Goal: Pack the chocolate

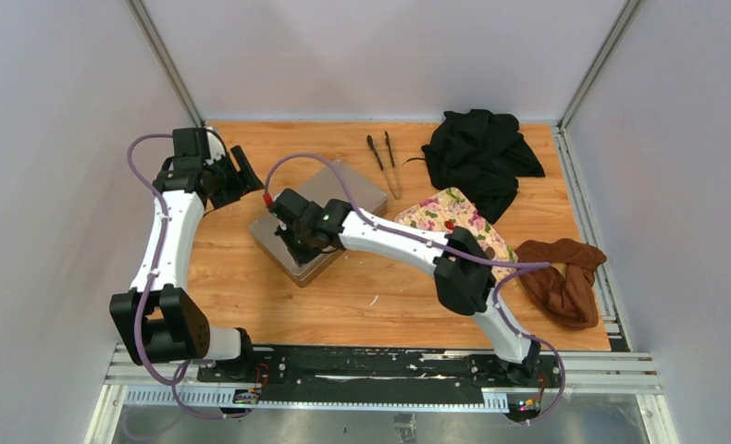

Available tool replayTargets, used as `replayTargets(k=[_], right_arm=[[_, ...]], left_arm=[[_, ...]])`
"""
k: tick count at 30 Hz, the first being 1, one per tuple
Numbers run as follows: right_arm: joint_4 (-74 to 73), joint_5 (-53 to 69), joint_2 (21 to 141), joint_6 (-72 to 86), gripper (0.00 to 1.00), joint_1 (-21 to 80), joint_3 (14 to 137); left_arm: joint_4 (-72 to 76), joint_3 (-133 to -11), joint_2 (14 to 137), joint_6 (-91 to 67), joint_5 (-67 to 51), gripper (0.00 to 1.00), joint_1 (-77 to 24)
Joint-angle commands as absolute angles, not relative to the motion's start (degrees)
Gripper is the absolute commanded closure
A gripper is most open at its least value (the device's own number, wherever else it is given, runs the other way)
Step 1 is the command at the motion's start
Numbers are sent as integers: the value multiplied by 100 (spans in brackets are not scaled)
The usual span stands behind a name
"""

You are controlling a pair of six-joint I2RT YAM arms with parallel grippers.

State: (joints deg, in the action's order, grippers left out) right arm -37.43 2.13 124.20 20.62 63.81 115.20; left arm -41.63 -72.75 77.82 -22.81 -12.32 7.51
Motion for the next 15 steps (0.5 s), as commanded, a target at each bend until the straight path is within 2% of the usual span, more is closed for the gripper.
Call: replayTargets(k=[1,15], right_arm=[[-4041,388,12893,2358,100,6481,11502],[-4147,-846,11787,2406,100,6548,11926]], left_arm=[[-4344,-6955,7568,-2294,-1143,27,829],[-4438,-6616,7081,-2371,-1361,27,844]])
